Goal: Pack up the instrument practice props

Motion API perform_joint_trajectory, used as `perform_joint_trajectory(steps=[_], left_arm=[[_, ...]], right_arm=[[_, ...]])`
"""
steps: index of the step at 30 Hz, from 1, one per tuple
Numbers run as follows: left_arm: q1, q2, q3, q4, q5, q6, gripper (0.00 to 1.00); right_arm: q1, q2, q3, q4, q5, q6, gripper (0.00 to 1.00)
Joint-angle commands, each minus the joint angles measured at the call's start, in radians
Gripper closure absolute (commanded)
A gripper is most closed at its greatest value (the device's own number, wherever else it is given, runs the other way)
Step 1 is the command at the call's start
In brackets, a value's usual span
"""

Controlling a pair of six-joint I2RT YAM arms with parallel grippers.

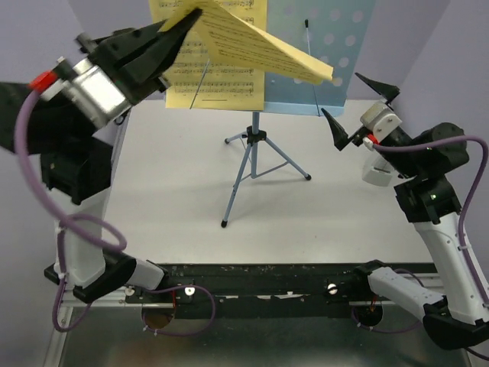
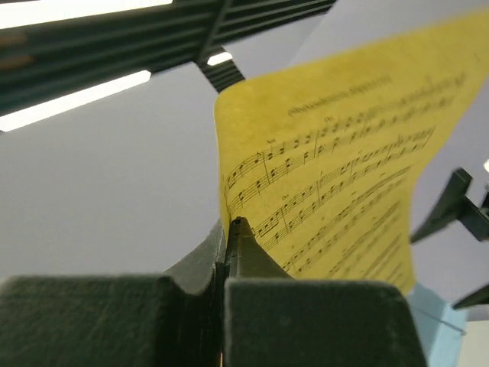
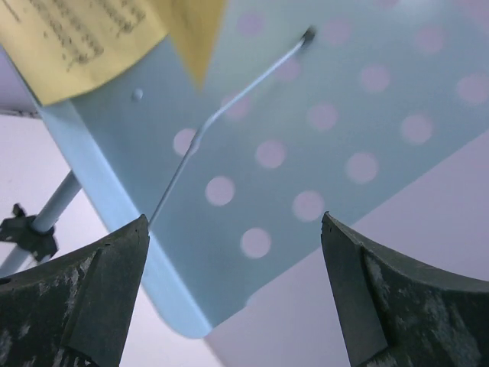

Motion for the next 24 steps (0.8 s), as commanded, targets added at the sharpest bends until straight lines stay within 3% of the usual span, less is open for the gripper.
perform_joint_trajectory(steps=[1,6,9,13,18,24], left_arm=[[0.04,-0.129,0.007,-0.148,-0.106,0.365,1.0],[0.075,-0.315,-0.268,-0.046,-0.37,0.761,1.0],[0.128,-0.398,-0.432,-0.004,-0.497,0.899,1.0],[0.224,-0.488,-0.603,0.037,-0.622,0.916,1.0],[0.26,-0.571,-0.795,0.103,-0.849,0.97,1.0],[0.382,-0.676,-1.089,0.236,-0.935,0.941,1.0]], right_arm=[[-0.002,0.006,-0.103,-0.021,0.104,0.142,0.0],[-0.002,0.064,-0.006,-0.223,0.195,0.258,0.0],[0.001,0.057,-0.032,-0.271,0.246,0.291,0.0],[0.001,0.006,-0.118,-0.288,0.226,0.306,0.0],[0.0,-0.051,-0.172,-0.372,0.209,0.309,0.0],[0.0,-0.109,-0.275,-0.424,0.192,0.315,0.0]])
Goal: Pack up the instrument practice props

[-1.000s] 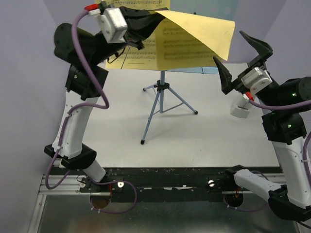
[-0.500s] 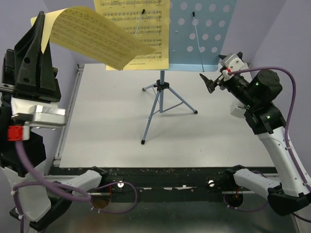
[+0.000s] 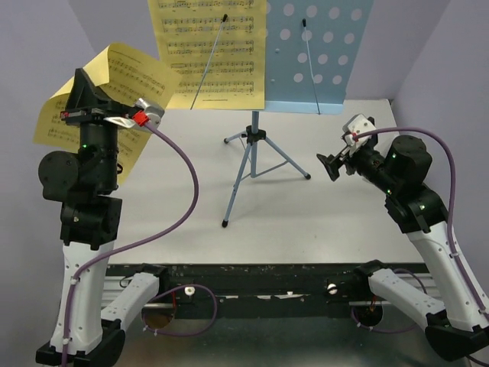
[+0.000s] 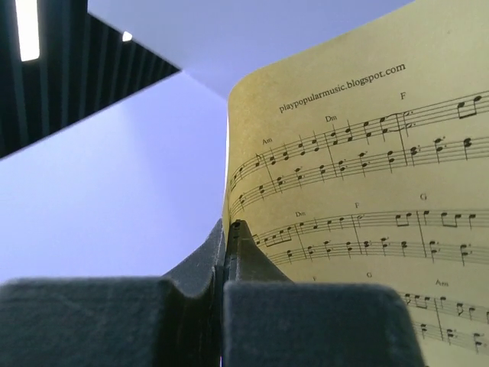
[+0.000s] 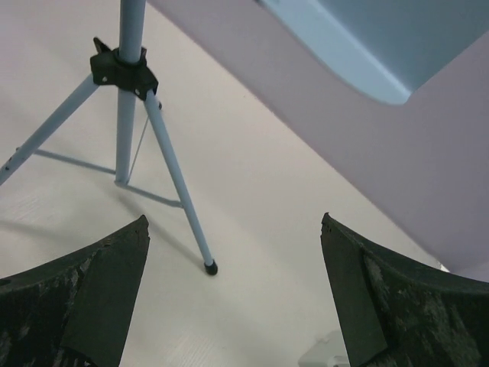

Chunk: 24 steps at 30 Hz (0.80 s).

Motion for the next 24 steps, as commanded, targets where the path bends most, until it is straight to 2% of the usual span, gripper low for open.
perform_joint_trajectory(steps=[1,8,14,18,24], left_arm=[[0.089,-0.086,-0.145,0.119,-0.161,-0.018,1.0],[0.132,-0.183,-0.422,-0.005,-0.161,-0.086,1.0],[0.135,-0.231,-0.608,-0.151,-0.084,-0.273,1.0],[0.138,-0.257,-0.746,-0.177,0.011,-0.331,1.0],[0.141,-0.238,-0.73,-0.261,0.062,-0.423,1.0]], right_arm=[[-0.001,-0.033,-0.06,-0.07,0.0,0.026,0.0],[-0.001,-0.036,-0.041,-0.092,0.095,0.0,0.0],[-0.001,-0.113,-0.079,-0.159,0.042,-0.014,0.0],[-0.001,-0.144,-0.09,-0.199,0.028,-0.044,0.0],[-0.001,-0.153,-0.104,-0.217,0.031,-0.06,0.0]])
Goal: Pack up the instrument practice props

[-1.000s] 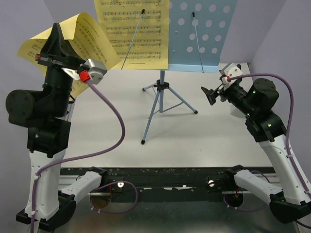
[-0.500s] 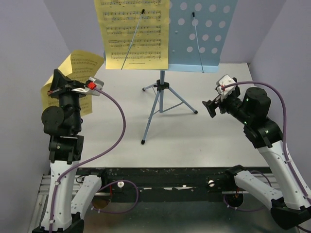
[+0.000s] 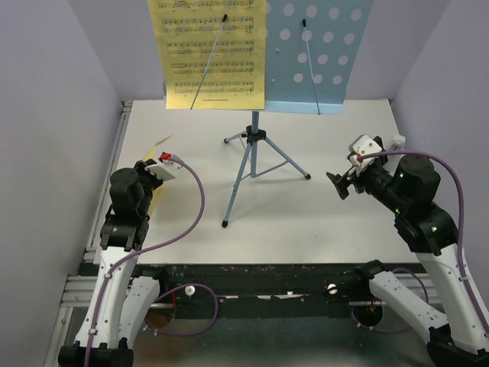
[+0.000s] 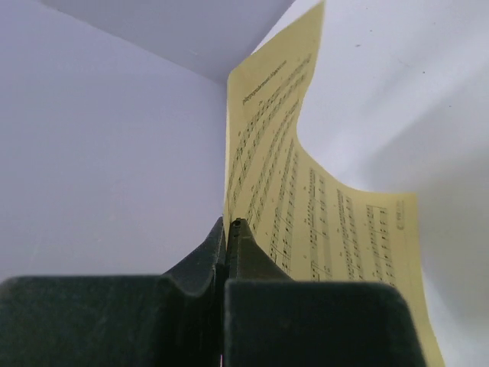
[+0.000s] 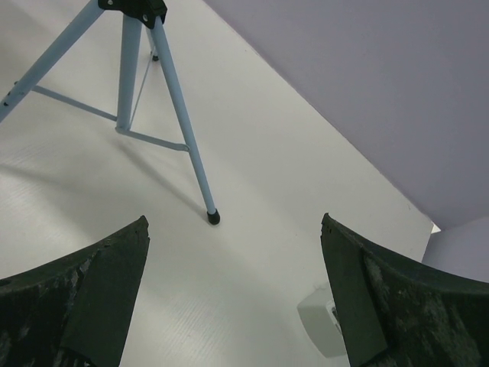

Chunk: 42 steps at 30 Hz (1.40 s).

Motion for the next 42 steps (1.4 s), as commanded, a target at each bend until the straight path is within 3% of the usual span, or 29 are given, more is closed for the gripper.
perform_joint_trajectory(steps=[1,13,16,20,22,31,42], left_arm=[[0.008,-0.011,0.039,-0.057,0.064,-0.129,1.0],[0.01,-0.077,0.238,-0.443,0.248,-0.437,1.0],[0.01,-0.097,0.247,-0.525,0.333,-0.456,1.0],[0.01,-0.091,0.267,-0.577,0.349,-0.427,1.0],[0.01,-0.076,0.264,-0.562,0.328,-0.405,1.0],[0.011,0.103,0.148,-0.278,-0.02,-0.18,1.0],[0.031,0.311,-0.015,0.092,-0.054,-0.025,1.0]], right_arm=[[-0.002,-0.003,-0.03,-0.04,-0.018,-0.015,0.0],[-0.001,-0.012,-0.111,-0.038,-0.053,-0.012,0.0],[-0.001,-0.004,-0.117,-0.034,-0.058,-0.008,0.0],[-0.001,0.009,-0.12,-0.035,-0.055,-0.011,0.0],[-0.002,0.016,-0.123,-0.037,-0.058,-0.006,0.0],[-0.001,0.013,-0.132,-0.02,-0.067,-0.003,0.0],[-0.001,-0.004,-0.154,-0.007,-0.034,-0.025,0.0]])
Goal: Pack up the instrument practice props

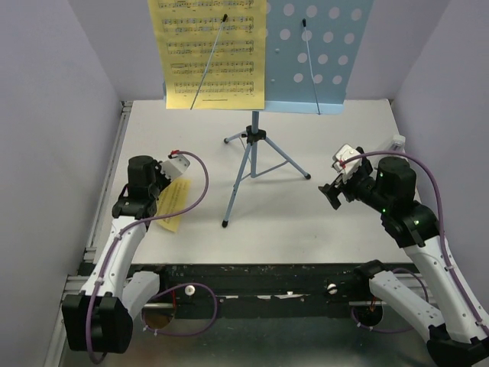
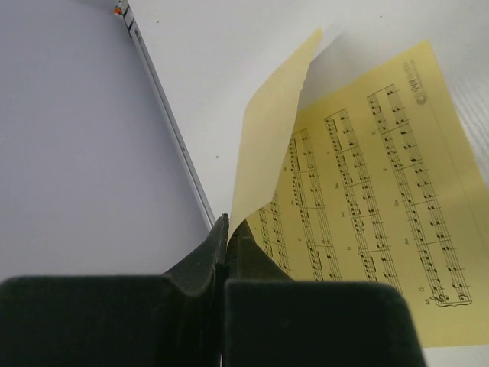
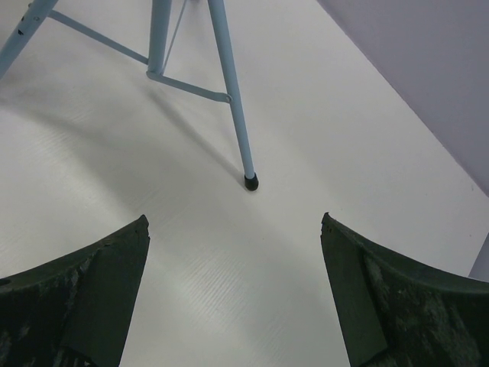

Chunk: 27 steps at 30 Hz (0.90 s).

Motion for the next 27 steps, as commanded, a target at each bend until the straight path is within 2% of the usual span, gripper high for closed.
perform_joint_trajectory(steps=[1,4,7,11,17,23,27], left_arm=[[0.024,0.076,-0.018,0.201,-0.071,0.06,1.0],[0.042,0.133,-0.031,0.247,-0.091,0.079,1.0],[0.051,0.186,-0.059,0.319,-0.088,0.167,1.0],[0.119,0.295,-0.061,0.422,-0.062,0.282,1.0],[0.154,0.491,0.045,0.477,-0.007,0.383,1.0],[0.153,0.613,0.12,0.489,0.09,0.489,1.0],[0.153,0.674,0.145,0.529,0.099,0.567,1.0]], right_arm=[[0.001,-0.016,-0.013,0.003,0.019,-0.015,0.0],[-0.002,-0.016,-0.013,0.001,0.022,-0.016,0.0],[-0.001,-0.012,-0.013,-0.002,0.012,-0.016,0.0],[-0.001,-0.004,-0.004,-0.005,-0.001,-0.021,0.0],[-0.001,-0.013,-0.001,-0.022,0.001,-0.028,0.0],[-0.001,-0.025,-0.01,-0.028,-0.001,-0.036,0.0],[-0.001,-0.024,-0.006,-0.025,-0.002,-0.044,0.0]])
